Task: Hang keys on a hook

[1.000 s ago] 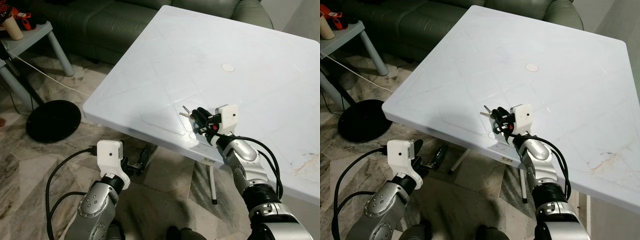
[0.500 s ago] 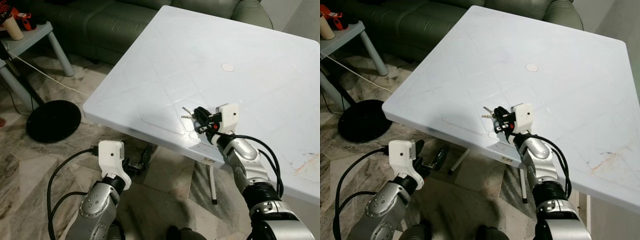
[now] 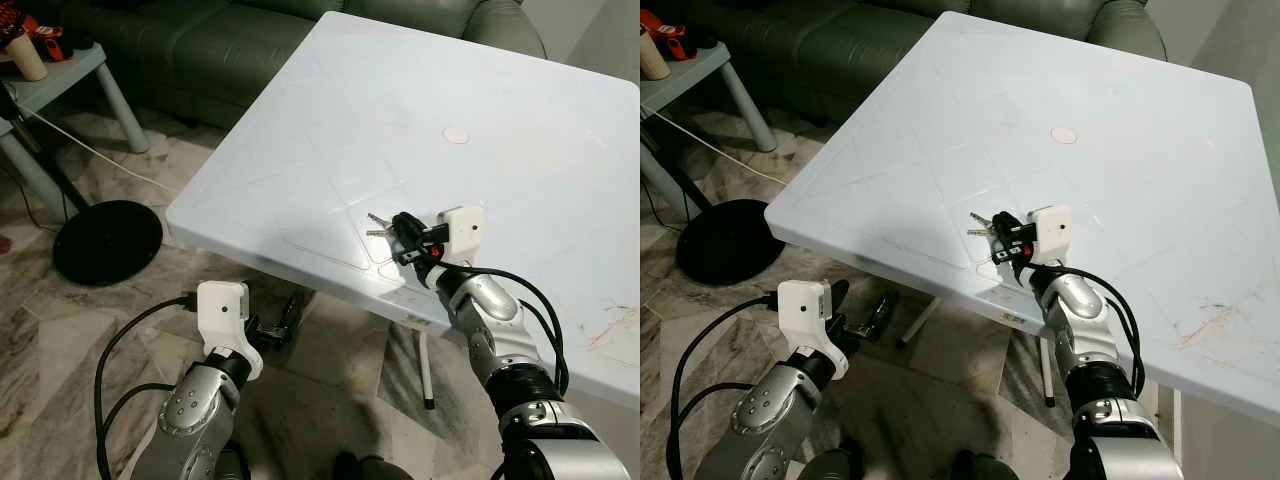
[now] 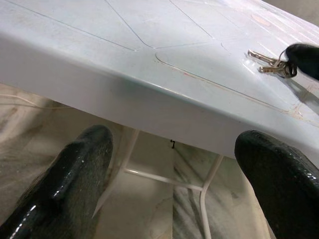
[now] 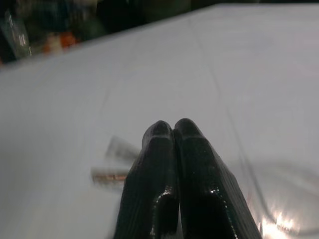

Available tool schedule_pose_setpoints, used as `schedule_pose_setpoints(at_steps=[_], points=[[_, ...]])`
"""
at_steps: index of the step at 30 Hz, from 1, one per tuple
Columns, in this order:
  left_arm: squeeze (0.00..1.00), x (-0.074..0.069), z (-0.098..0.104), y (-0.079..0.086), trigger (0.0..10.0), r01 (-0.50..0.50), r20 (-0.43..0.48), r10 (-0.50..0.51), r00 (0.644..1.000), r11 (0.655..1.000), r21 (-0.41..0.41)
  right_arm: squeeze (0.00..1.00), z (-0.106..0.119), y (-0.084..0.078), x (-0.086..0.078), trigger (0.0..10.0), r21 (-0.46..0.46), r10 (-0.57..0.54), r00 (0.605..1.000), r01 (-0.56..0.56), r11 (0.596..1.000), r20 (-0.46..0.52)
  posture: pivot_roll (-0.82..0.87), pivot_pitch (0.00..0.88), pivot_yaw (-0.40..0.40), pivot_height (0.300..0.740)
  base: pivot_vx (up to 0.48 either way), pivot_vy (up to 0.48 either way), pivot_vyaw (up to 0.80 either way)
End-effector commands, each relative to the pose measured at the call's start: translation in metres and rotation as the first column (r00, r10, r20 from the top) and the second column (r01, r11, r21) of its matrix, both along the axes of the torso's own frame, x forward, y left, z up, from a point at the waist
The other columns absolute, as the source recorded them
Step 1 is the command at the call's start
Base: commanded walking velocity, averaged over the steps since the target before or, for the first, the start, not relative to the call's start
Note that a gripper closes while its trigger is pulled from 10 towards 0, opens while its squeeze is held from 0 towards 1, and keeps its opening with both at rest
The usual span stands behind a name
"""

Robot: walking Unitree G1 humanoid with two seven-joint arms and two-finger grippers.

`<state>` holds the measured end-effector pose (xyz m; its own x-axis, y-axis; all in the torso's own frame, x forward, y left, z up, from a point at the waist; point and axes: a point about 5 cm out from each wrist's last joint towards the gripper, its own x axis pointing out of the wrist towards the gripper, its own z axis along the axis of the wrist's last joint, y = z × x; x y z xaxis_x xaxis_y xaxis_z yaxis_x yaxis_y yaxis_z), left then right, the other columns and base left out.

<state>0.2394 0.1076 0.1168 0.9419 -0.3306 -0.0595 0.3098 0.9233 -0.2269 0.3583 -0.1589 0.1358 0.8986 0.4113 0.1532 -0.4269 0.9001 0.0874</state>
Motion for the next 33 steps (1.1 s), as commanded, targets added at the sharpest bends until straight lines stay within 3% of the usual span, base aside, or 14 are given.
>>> schedule_pose_setpoints(at_steps=[1,9,15,24,25,26,27,33], points=[[0.00,-0.002,-0.003,-0.002,10.0,0.002,-0.017,-0.002,1.000,1.000,-0.001,0.00,0.009,-0.003,0.001,0.0,0.049,-0.005,0.999,0.004,0.999,0.033,0.08,0.211,-0.076,0.732,0.000,0.000,0.00],[0.00,0.001,-0.002,-0.004,10.0,0.000,-0.011,0.000,1.000,1.000,-0.007,0.00,0.042,-0.001,0.003,0.0,0.257,-0.060,0.992,0.030,0.966,0.111,0.08,0.211,-0.078,0.732,0.000,0.000,0.00],[0.00,0.005,0.000,-0.003,10.0,-0.012,0.003,0.012,1.000,1.000,-0.019,0.00,0.056,0.002,-0.002,0.0,0.263,-0.086,0.983,0.041,0.964,0.163,0.07,0.198,-0.081,0.732,0.000,0.000,0.00],[0.00,0.022,0.015,0.012,10.0,-0.071,0.073,0.075,0.995,0.996,-0.059,0.00,0.061,0.003,-0.030,0.0,0.141,-0.087,0.970,0.056,0.988,0.228,0.06,0.146,-0.091,0.732,0.000,0.000,0.00],[0.00,0.029,0.021,0.018,10.0,-0.089,0.099,0.097,0.990,0.993,-0.083,0.00,0.054,0.002,-0.041,9.4,0.110,-0.105,0.972,0.083,0.990,0.208,0.06,0.130,-0.090,0.732,0.000,0.000,0.00],[0.00,0.029,0.021,0.018,10.0,-0.089,0.099,0.097,0.990,0.993,-0.083,0.00,0.054,0.002,-0.041,9.4,0.110,-0.105,0.972,0.083,0.990,0.208,0.06,0.130,-0.090,0.732,0.000,0.000,0.00],[0.00,0.032,0.022,0.021,10.0,-0.096,0.105,0.105,0.989,0.991,-0.091,0.00,0.050,0.001,-0.046,10.0,0.099,-0.120,0.973,0.102,0.990,0.196,0.05,0.121,-0.088,0.732,0.000,0.000,0.00],[0.00,0.037,0.020,0.024,10.0,-0.101,0.118,0.114,0.986,0.989,-0.111,0.00,0.042,-0.001,-0.055,10.0,0.102,-0.188,0.970,0.173,0.980,0.155,0.04,0.087,-0.082,0.732,0.000,0.000,0.00]])
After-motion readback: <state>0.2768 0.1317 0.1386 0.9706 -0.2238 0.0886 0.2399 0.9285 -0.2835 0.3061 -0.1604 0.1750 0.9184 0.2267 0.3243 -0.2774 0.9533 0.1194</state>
